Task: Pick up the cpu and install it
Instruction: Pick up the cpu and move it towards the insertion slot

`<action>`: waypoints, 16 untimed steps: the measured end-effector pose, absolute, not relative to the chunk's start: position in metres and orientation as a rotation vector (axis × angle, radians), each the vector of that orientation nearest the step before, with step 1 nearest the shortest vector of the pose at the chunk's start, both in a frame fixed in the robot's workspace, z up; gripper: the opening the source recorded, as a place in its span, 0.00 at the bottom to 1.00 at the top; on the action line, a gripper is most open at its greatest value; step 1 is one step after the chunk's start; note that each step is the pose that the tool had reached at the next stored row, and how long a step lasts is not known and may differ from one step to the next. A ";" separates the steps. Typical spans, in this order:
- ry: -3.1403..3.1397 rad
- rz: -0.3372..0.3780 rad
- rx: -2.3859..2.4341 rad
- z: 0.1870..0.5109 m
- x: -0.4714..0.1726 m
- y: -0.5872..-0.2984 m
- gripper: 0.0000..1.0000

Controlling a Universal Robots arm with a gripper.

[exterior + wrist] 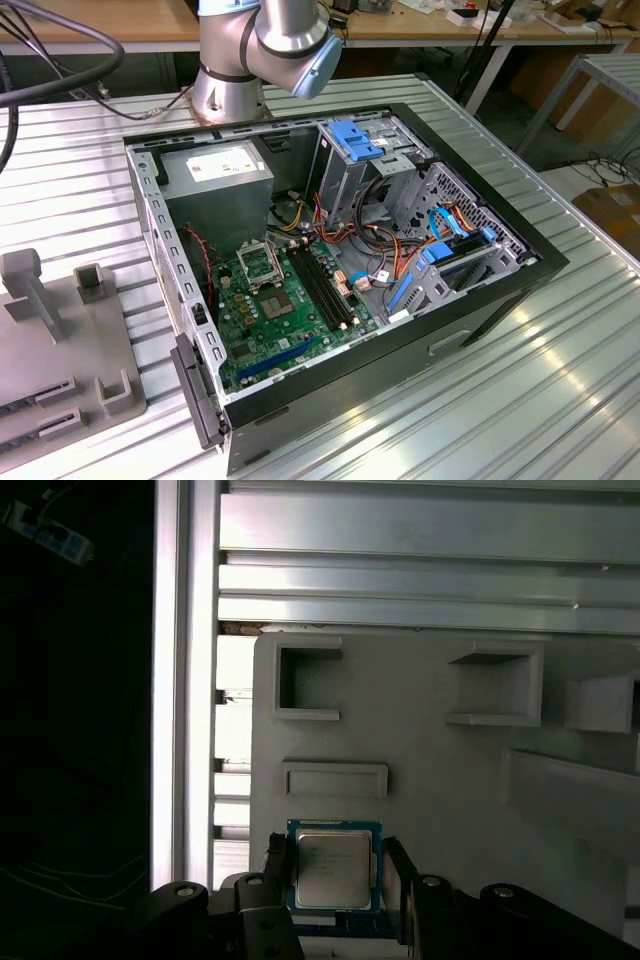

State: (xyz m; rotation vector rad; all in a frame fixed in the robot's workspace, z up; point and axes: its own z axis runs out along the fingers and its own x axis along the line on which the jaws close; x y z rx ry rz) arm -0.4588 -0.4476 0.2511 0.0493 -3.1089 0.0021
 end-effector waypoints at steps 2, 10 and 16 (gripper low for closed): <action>-3.109 0.002 0.049 0.252 -0.459 -0.448 0.47; -3.109 0.002 0.049 0.255 -0.459 -0.448 0.47; -3.108 0.002 0.049 0.258 -0.459 -0.448 0.47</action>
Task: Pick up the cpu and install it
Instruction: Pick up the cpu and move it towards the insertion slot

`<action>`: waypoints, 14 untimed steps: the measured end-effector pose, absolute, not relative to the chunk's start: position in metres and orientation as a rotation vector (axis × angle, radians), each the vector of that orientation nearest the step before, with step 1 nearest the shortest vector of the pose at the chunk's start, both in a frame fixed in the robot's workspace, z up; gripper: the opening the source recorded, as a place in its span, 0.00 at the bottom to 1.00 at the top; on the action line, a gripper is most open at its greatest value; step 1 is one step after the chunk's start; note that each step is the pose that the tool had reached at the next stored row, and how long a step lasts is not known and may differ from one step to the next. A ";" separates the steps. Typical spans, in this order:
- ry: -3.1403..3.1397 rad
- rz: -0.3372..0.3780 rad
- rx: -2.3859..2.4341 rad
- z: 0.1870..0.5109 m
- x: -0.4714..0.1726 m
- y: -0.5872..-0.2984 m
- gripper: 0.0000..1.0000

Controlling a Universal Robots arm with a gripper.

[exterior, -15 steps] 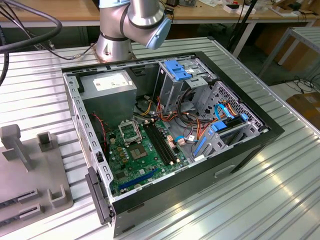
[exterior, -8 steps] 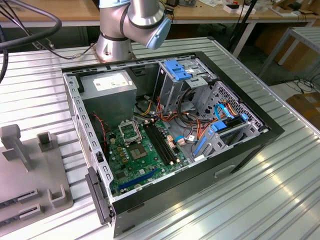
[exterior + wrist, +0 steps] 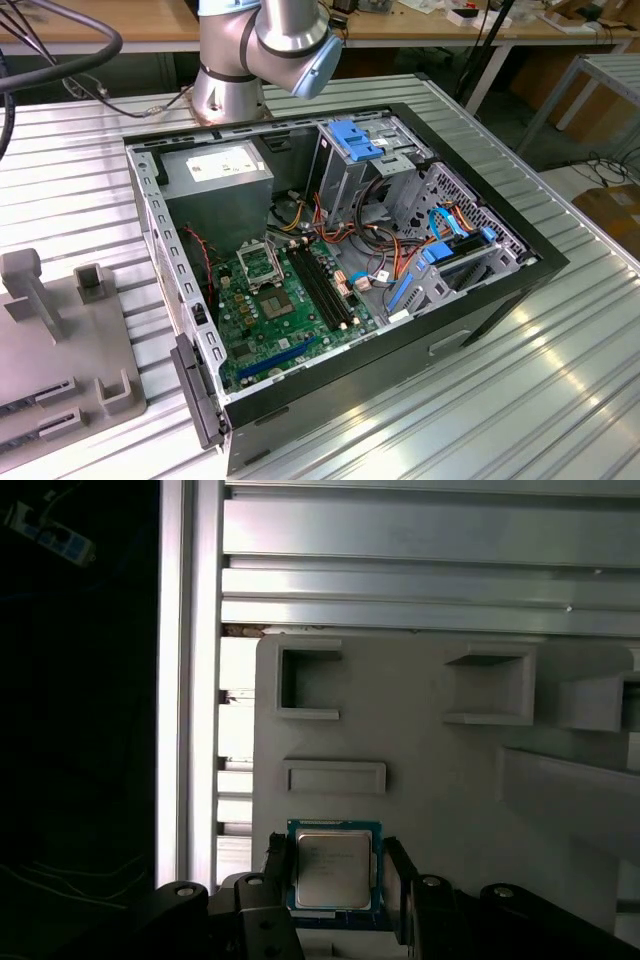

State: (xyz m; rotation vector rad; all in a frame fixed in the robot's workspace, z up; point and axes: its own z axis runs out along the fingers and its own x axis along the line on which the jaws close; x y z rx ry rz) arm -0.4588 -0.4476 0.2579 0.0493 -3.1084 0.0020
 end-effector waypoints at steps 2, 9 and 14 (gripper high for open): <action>-3.108 0.002 0.049 0.259 -0.459 -0.448 0.47; -3.108 0.002 0.049 0.261 -0.459 -0.448 0.47; -3.108 0.002 0.049 0.263 -0.459 -0.448 0.47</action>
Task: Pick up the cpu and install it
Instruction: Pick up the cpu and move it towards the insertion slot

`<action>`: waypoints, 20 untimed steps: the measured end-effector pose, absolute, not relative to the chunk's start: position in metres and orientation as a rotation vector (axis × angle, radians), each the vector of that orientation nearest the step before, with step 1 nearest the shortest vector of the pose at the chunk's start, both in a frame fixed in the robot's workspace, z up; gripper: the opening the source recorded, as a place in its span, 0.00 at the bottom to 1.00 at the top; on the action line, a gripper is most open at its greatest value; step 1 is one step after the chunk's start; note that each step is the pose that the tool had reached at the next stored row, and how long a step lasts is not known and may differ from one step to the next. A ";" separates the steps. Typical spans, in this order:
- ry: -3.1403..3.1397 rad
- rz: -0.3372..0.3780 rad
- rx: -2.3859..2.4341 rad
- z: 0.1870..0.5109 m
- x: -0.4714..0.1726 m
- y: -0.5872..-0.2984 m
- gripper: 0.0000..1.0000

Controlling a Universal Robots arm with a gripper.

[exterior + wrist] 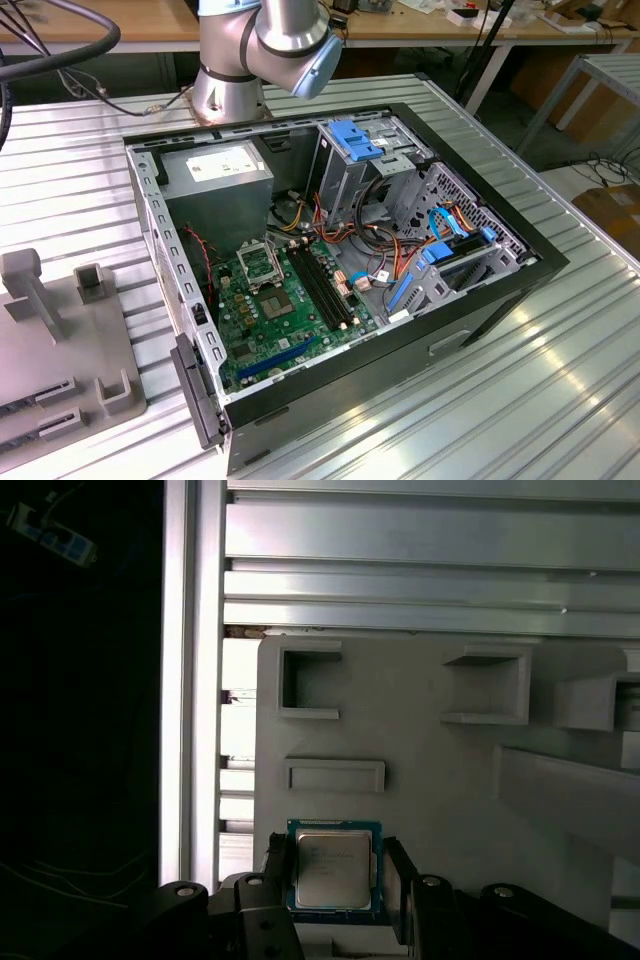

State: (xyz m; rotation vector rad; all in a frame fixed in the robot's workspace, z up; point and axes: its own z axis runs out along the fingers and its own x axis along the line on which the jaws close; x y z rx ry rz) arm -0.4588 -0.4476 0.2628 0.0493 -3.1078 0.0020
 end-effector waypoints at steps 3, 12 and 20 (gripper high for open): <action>-3.108 0.002 0.049 0.264 -0.459 -0.448 0.47; -3.108 0.002 0.049 0.266 -0.459 -0.448 0.47; -3.108 0.002 0.049 0.271 -0.459 -0.448 0.47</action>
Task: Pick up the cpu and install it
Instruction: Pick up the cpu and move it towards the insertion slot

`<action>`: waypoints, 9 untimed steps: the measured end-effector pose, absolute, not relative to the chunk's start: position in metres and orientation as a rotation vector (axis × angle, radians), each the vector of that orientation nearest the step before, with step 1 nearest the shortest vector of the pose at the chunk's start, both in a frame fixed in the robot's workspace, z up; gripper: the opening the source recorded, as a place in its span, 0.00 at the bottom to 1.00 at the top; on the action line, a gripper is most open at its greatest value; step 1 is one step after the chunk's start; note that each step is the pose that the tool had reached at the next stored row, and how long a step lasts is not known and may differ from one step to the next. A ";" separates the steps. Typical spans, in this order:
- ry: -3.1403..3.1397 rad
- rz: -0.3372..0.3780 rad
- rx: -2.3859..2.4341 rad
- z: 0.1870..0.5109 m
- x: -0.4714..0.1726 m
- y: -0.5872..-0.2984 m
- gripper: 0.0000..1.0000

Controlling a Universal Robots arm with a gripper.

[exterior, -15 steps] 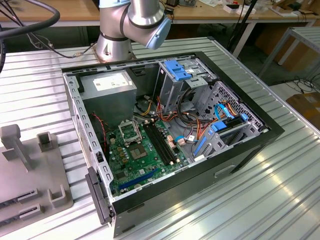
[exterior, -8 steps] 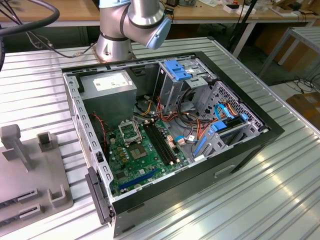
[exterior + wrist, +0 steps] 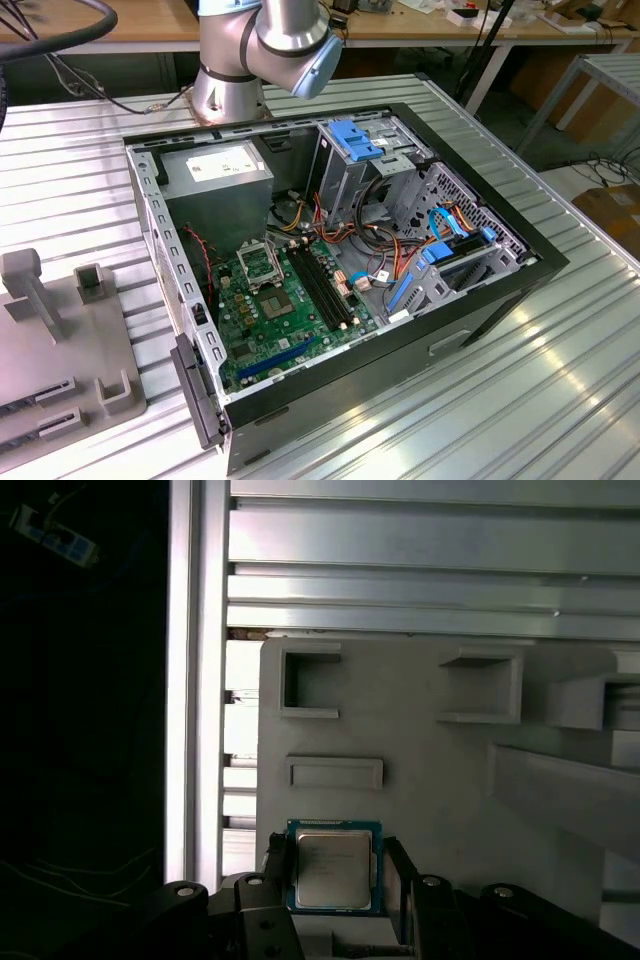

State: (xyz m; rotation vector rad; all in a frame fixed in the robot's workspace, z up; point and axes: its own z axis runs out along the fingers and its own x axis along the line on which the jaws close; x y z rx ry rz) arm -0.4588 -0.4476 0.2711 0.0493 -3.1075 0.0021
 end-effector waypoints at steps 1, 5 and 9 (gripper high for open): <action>-3.108 0.002 0.049 0.272 -0.459 -0.448 0.47; -3.108 0.002 0.049 0.274 -0.459 -0.448 0.47; -3.107 0.002 0.049 0.276 -0.459 -0.448 0.47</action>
